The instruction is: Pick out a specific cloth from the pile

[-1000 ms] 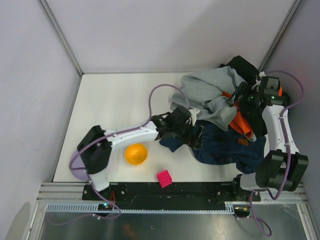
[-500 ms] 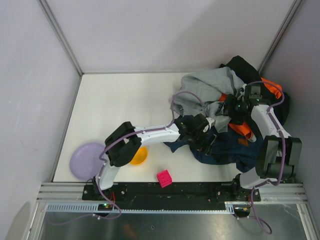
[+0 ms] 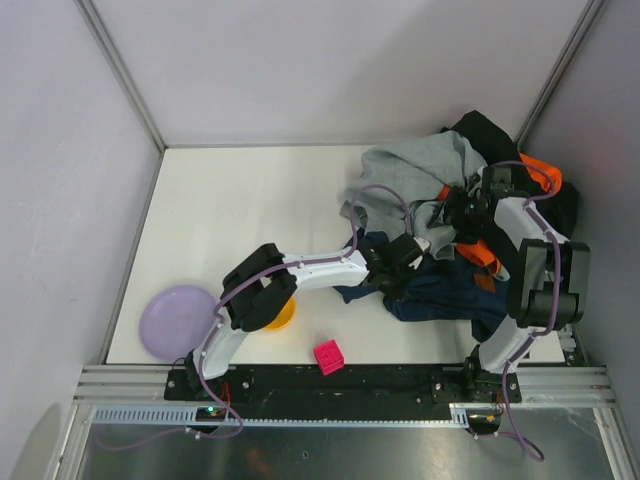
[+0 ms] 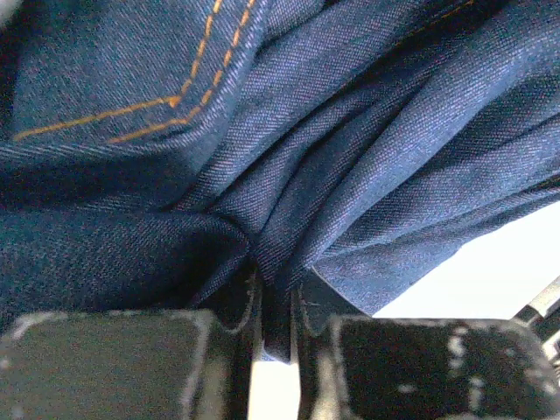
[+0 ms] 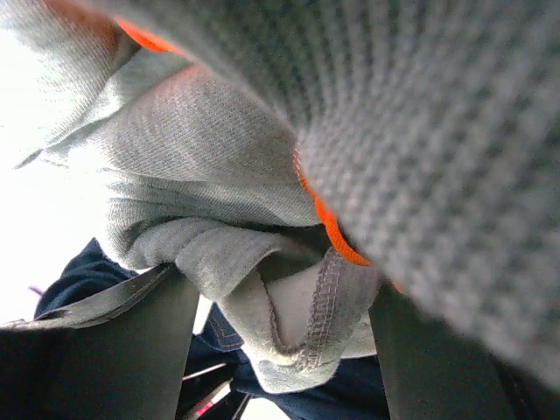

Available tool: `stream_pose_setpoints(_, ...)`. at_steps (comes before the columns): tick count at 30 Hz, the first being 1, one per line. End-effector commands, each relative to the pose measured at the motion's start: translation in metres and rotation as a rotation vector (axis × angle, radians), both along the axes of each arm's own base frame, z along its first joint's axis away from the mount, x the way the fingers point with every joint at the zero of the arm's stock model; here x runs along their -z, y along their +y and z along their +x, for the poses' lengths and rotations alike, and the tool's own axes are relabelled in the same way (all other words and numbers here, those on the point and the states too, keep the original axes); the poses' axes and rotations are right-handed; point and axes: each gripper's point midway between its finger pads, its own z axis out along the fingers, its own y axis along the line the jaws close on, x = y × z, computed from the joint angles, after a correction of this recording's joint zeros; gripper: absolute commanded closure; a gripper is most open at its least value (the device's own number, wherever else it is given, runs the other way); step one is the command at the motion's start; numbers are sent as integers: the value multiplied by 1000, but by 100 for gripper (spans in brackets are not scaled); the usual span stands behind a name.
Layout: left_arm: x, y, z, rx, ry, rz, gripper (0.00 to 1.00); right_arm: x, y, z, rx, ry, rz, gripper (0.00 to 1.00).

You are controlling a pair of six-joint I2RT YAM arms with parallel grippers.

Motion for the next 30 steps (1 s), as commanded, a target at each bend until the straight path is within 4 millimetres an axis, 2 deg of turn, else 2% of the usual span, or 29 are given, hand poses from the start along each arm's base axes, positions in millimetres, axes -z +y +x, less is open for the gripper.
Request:
stream_pose_setpoints(1, -12, 2, 16, -20, -88, 17, 95, -4, -33, 46, 89, -75, -47, 24)
stream_pose_setpoints(7, -45, 12, 24, -41, -119, -30, 99, -19, -58, 78, 152, -107, -19, 22)
stream_pose_setpoints(16, -102, 42, 45, -99, -124, -143, 99, -29, -99, 109, 236, -93, 8, 20)
stream_pose_setpoints(23, -155, 74, 54, -160, -148, -250, 99, -34, -116, 108, 278, -108, 41, 18)
stream_pose_setpoints(30, -222, 93, 47, -164, -174, -411, 99, -36, -110, 93, 275, -120, 62, 17)
